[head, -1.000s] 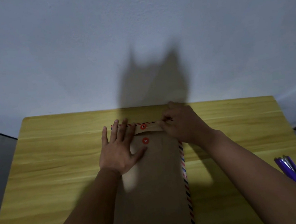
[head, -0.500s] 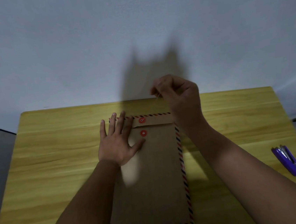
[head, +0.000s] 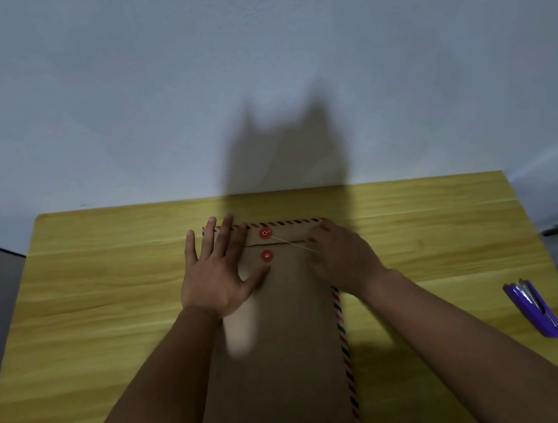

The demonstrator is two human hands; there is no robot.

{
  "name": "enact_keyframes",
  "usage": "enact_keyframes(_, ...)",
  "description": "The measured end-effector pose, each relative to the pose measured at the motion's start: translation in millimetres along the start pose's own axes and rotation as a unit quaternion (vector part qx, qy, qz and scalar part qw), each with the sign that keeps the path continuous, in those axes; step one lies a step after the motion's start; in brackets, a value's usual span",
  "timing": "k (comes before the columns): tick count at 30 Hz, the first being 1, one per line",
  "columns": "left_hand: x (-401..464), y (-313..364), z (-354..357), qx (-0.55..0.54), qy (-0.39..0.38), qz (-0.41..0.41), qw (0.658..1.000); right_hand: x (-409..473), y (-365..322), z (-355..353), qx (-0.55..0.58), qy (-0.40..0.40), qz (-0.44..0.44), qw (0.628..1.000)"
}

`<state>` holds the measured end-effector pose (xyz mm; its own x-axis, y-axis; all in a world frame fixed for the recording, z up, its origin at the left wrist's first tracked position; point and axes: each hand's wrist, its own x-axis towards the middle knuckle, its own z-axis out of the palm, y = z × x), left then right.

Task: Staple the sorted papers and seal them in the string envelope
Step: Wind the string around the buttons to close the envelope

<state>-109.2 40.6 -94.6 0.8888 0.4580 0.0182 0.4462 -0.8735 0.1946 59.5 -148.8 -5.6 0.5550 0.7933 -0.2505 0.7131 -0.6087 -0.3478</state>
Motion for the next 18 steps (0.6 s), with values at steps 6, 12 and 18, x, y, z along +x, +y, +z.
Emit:
enact_keyframes(6, 0.3, 2.1, -5.3, 0.001, -0.023, -0.002, 1.000, -11.9, 0.9, 28.9, -0.208, -0.056, -0.131, 0.968)
enact_keyframes(12, 0.9, 3.2, -10.4, 0.009, -0.050, -0.001, 0.999, -15.2, -19.5, 42.4, -0.239, -0.033, -0.172, 0.955)
enact_keyframes(18, -2.2, -2.0, -11.0, -0.006, -0.049, 0.024, 0.998, -8.1, -37.1, 55.6, -0.204, -0.029, -0.160, 0.965)
